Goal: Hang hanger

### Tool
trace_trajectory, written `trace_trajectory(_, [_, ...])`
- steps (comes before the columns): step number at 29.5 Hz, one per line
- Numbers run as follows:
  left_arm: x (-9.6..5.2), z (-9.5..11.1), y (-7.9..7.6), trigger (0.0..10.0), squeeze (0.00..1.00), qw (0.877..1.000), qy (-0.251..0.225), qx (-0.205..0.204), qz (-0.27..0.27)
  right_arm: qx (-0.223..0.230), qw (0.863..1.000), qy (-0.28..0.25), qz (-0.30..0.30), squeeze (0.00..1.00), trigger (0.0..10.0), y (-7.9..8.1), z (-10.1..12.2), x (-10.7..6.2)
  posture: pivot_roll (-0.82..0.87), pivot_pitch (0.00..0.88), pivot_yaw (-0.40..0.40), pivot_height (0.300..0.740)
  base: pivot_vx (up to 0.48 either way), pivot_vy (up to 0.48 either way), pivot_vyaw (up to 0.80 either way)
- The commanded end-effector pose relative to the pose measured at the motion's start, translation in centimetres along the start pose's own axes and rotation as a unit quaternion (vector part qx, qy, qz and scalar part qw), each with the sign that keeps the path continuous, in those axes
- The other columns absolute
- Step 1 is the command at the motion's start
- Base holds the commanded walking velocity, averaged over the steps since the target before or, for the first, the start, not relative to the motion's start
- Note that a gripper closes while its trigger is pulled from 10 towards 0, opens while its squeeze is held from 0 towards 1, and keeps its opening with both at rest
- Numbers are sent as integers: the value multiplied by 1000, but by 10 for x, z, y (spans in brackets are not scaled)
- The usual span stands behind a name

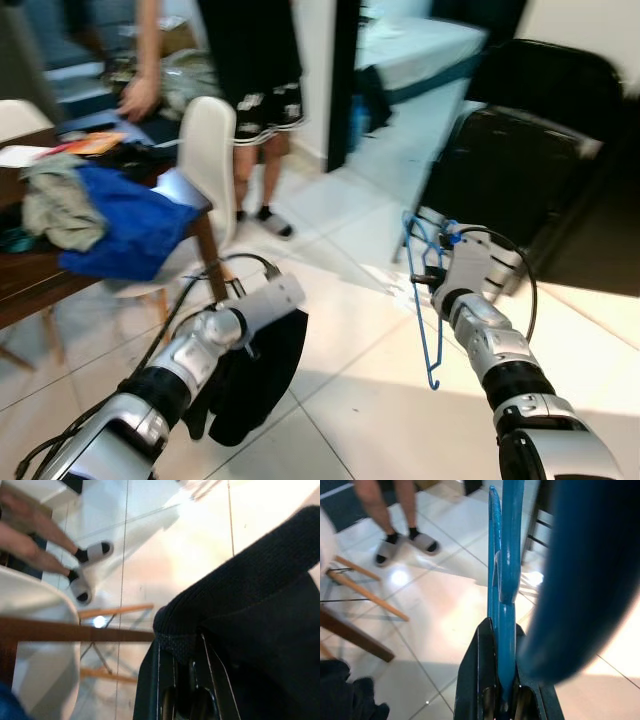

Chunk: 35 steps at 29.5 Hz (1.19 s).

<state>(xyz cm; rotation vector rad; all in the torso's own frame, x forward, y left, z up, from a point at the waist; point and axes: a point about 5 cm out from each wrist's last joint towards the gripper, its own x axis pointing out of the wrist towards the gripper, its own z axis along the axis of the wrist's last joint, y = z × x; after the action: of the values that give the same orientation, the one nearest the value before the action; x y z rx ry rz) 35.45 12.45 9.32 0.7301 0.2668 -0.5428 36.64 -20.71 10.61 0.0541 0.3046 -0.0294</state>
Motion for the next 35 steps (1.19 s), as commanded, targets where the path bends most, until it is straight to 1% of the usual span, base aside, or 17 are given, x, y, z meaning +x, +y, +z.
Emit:
trace_trajectory(1, [2,1,1,10000,0,1000,-9,-25,3,-9,1000,11,1,0,10000,3,-6,1,-65,20,7,740,0,0,-775])
trace_trajectory(2, [2,0,2,10000,0,999,-10,-40,6,-17,1000,13,0,0,10000,3,-6,1,-64,16,8,740,0,0,-775])
trace_trajectory(3, [2,0,2,10000,0,999,-10,-40,6,-17,1000,13,0,0,10000,3,-6,1,-64,16,8,740,0,0,-775])
trace_trajectory(4, [2,-1,3,10000,0,999,-11,-48,9,-21,1000,15,0,0,10000,2,-7,1,-64,15,9,740,0,0,-775])
trace_trajectory(9, [2,-3,3,10000,0,999,-11,-52,9,-16,1000,18,-3,0,10000,0,-8,1,-60,11,12,740,0,0,-775])
trace_trajectory(10, [2,-3,3,0,0,998,-16,-54,5,-13,1000,19,-5,0,10000,-1,-8,1,-59,12,14,740,0,0,-775])
trace_trajectory(16, [2,-3,4,0,0,998,-23,-61,4,-10,1000,19,-5,0,10000,-1,-8,2,-52,19,14,740,0,0,-775])
trace_trajectory(17, [2,-4,7,9490,0,998,-22,-63,13,-8,1000,19,-6,0,10000,0,-8,2,-54,20,17,740,0,0,-775])
trace_trajectory(18, [2,-4,7,9490,0,998,-22,-63,13,-8,1000,19,-6,0,10000,0,-8,2,-54,20,17,740,0,0,-775])
trace_trajectory(19, [3,-6,9,10000,0,998,-17,-61,21,-7,1000,19,-6,0,10000,0,-8,2,-53,18,14,740,0,0,-775])
trace_trajectory(25, [5,-7,8,10000,0,999,-6,-43,18,-5,1000,19,-4,0,10000,1,-7,3,-57,18,14,740,0,0,-775])
trace_trajectory(29, [6,-6,9,10000,0,998,-12,-59,18,-6,1000,19,-2,0,10000,1,-6,4,-59,18,11,740,0,0,-775])
trace_trajectory(35, [7,-5,11,10000,0,997,-18,-68,17,-15,1000,16,0,0,10000,2,-4,5,-60,19,10,740,0,0,-775])
